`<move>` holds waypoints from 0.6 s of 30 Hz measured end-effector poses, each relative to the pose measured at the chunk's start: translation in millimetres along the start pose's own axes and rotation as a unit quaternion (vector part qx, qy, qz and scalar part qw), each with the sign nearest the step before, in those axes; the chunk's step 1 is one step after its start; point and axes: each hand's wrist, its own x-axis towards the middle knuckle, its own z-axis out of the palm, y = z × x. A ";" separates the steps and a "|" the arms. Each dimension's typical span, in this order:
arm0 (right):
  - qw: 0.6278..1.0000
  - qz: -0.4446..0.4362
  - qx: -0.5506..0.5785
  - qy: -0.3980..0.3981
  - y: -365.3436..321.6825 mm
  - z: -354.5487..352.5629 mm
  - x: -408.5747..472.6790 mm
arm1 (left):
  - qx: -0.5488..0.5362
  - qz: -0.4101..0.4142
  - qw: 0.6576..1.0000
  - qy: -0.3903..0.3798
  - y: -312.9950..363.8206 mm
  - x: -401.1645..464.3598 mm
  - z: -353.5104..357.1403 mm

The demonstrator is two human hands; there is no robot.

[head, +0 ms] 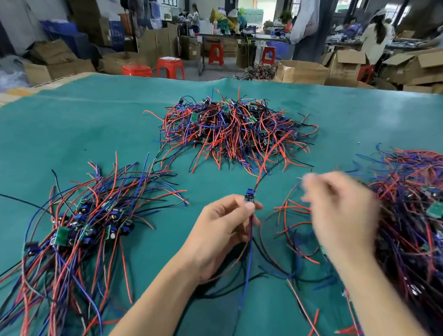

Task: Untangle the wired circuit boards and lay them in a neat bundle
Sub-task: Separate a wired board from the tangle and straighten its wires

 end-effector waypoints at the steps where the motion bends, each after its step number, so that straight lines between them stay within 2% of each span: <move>1: 0.995 -0.029 0.003 -0.091 -9.1 9.7 -13.1 | 0.004 0.002 1.000 -0.008 -0.4 -0.8 0.1; 3: 0.979 -0.074 0.026 -0.190 -18.2 21.4 -29.5 | 0.029 0.010 0.999 -0.031 -0.7 -2.7 0.8; 8: 0.963 -0.037 0.120 -0.239 -18.2 18.8 -28.2 | 0.093 0.002 0.995 -0.047 2.1 -5.7 0.3; 13: 0.973 -0.053 0.128 -0.187 -15.1 17.8 -23.0 | 0.106 -0.010 0.991 -0.077 3.5 -4.3 -0.9; 18: 0.993 -0.023 0.110 -0.042 1.4 2.4 2.4 | 0.140 -0.024 0.982 -0.128 6.2 -8.3 0.5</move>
